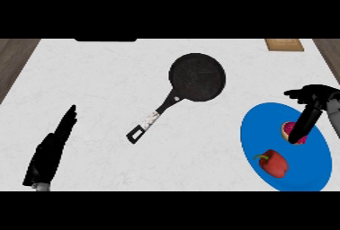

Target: Pick the cupcake from the plate and place it in the pan

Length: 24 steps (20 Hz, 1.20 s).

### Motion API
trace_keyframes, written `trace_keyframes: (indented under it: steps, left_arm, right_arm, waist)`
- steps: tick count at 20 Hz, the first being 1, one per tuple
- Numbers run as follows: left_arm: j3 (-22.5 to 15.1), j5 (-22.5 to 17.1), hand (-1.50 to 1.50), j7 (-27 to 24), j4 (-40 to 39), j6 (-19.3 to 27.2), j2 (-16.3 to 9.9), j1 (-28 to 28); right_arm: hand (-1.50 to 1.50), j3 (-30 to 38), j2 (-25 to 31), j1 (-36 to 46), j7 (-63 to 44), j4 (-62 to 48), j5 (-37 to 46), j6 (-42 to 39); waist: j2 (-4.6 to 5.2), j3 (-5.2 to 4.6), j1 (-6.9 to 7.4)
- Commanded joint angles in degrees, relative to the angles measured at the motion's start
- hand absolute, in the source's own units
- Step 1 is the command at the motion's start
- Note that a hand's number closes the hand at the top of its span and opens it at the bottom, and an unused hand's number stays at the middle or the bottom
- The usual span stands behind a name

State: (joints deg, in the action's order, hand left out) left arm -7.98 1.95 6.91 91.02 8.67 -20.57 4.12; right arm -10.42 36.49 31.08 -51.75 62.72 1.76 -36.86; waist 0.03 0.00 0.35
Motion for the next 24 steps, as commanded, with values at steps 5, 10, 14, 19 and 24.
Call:
trace_keyframes:
  steps: [5,10,14,19,24]
  left_arm:
    - [-0.22,2.26,0.0,2.82,3.21,-0.48,1.97,0.59]
    - [1.18,3.95,0.0,-0.87,1.25,-1.63,3.35,2.59]
    - [1.84,3.99,0.0,-0.22,2.98,-2.46,4.6,3.88]
    - [4.12,5.31,0.0,2.41,1.68,-3.67,5.14,-0.35]
    - [6.87,2.81,0.0,3.02,3.06,-7.37,2.97,0.44]
  right_arm:
    - [-1.5,-0.15,-1.08,-4.49,0.0,-0.63,4.39,-1.32]
    - [-1.5,2.58,-3.18,-3.64,-3.7,1.71,6.03,-2.91]
    - [-1.5,4.26,-4.45,-6.21,-1.12,1.13,7.98,-2.12]
    - [-1.5,5.47,-7.49,-3.91,1.97,-3.75,12.78,-1.5]
    - [1.5,6.29,-10.58,-8.36,3.17,1.28,13.73,2.78]
  waist:
    - [-0.03,0.01,-0.2]
    - [-0.08,-0.01,-0.19]
    - [-0.08,0.0,-0.17]
    - [-0.01,0.0,-0.12]
    - [-0.13,-0.01,-0.34]
